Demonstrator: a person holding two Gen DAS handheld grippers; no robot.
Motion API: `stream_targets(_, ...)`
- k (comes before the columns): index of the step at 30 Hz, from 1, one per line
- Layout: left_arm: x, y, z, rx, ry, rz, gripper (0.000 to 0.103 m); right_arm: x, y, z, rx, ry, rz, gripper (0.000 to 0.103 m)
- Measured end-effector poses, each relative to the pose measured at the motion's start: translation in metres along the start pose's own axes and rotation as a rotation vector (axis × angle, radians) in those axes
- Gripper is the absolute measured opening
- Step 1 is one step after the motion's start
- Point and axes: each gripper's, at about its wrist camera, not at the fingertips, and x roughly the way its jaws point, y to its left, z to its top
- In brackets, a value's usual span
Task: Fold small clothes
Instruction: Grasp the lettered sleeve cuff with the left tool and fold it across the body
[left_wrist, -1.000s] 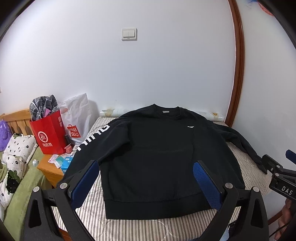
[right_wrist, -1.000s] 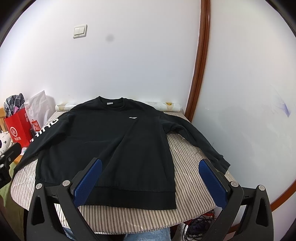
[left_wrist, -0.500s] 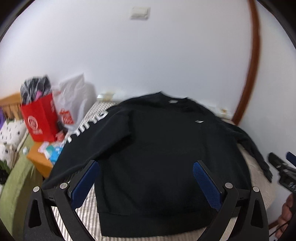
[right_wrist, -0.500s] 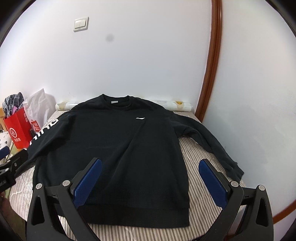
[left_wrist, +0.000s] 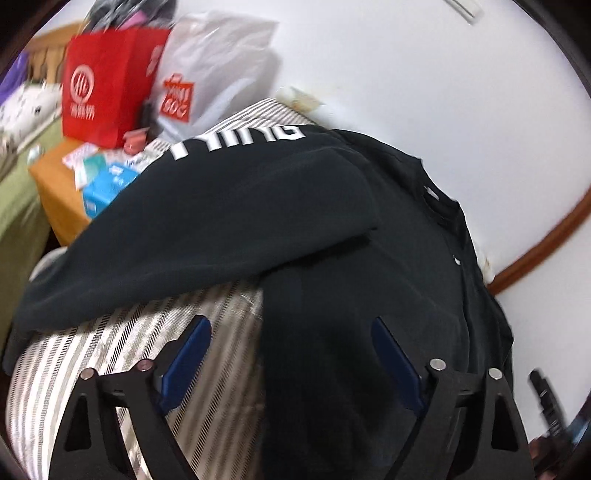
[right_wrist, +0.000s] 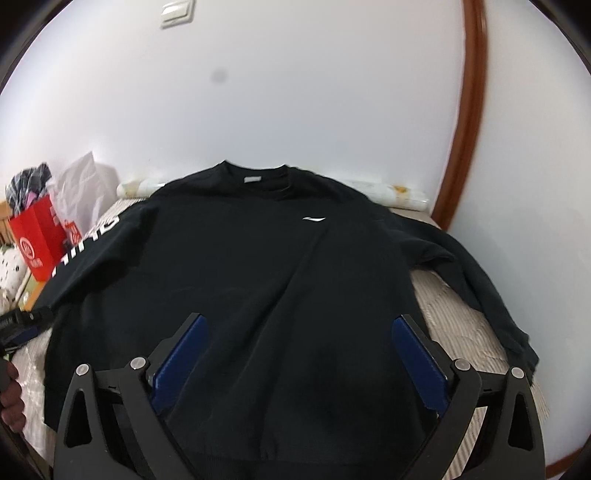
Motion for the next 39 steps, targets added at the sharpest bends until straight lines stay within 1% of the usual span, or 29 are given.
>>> stream_targets(2,0.005,0.009,0.002,-0.039,-0.019,-0.034,0.086,0.010,0.007,-0.004,-0.023,0.016,0.004,0.099)
stream_targets(6,0.015,0.022,0.007,-0.113,-0.025,-0.062,0.085,0.024,0.015,-0.011,-0.048,0.050,0.021,0.099)
stream_targets(7,0.016,0.023,0.008,-0.124,-0.038,-0.072,0.086,0.026,0.017,-0.013,-0.054,0.058,0.029,0.099)
stream_targets(10,0.021,0.026,0.016,-0.149,-0.062,-0.076,0.085,0.030,0.018,-0.021,-0.083,0.072,0.021,0.099)
stream_targets(12,0.025,0.029,0.021,-0.161,-0.066,-0.065,0.081,0.033,0.016,-0.024,-0.089,0.077,0.009,0.099)
stream_targets(13,0.027,0.029,0.024,-0.162,-0.067,-0.047,0.075,0.034,0.014,-0.025,-0.089,0.085,0.009,0.099)
stream_targets(14,0.028,0.030,0.027,-0.163,-0.068,-0.026,0.064,0.035,0.010,-0.026,-0.089,0.095,0.008,0.099)
stream_targets(15,0.030,0.029,0.030,-0.163,-0.066,0.009,0.057,0.035,0.008,-0.028,-0.090,0.099,0.003,0.099)
stream_targets(16,0.031,0.030,0.033,-0.165,-0.068,0.034,0.043,0.035,0.004,-0.029,-0.092,0.099,-0.002,0.099)
stream_targets(17,0.030,0.030,0.035,-0.178,-0.087,0.035,0.027,0.035,-0.001,-0.031,-0.096,0.097,-0.011,0.099)
stream_targets(18,0.030,0.031,0.037,-0.184,-0.097,0.034,0.023,0.035,-0.005,-0.033,-0.098,0.098,-0.018,0.099)
stream_targets(20,0.028,0.026,0.043,-0.148,-0.101,0.059,0.012,0.038,-0.016,-0.038,-0.094,0.108,-0.032,0.099)
stream_targets(22,0.020,0.013,0.049,-0.087,-0.144,0.097,0.011,0.040,-0.025,-0.041,-0.085,0.112,-0.042,0.099)
stream_targets(24,0.013,-0.001,0.056,-0.033,-0.164,0.122,0.010,0.040,-0.036,-0.044,-0.075,0.103,-0.048,0.099)
stream_targets(26,0.004,-0.014,0.063,0.000,-0.188,0.123,0.009,0.041,-0.046,-0.047,-0.070,0.097,-0.050,0.099)
stream_targets(29,-0.008,-0.044,0.076,0.068,-0.230,0.127,0.009,0.042,-0.058,-0.049,-0.066,0.089,-0.052,0.099)
stream_targets(32,-0.014,-0.088,0.085,0.171,-0.266,0.112,0.008,0.040,-0.071,-0.050,-0.052,0.073,-0.054,0.099)
stream_targets(34,-0.011,-0.115,0.088,0.223,-0.274,0.097,0.008,0.040,-0.079,-0.049,-0.042,0.066,-0.057,0.099)
stream_targets(39,0.020,-0.189,0.085,0.355,-0.230,0.036,0.008,0.034,-0.100,-0.046,-0.044,0.032,-0.092,0.099)
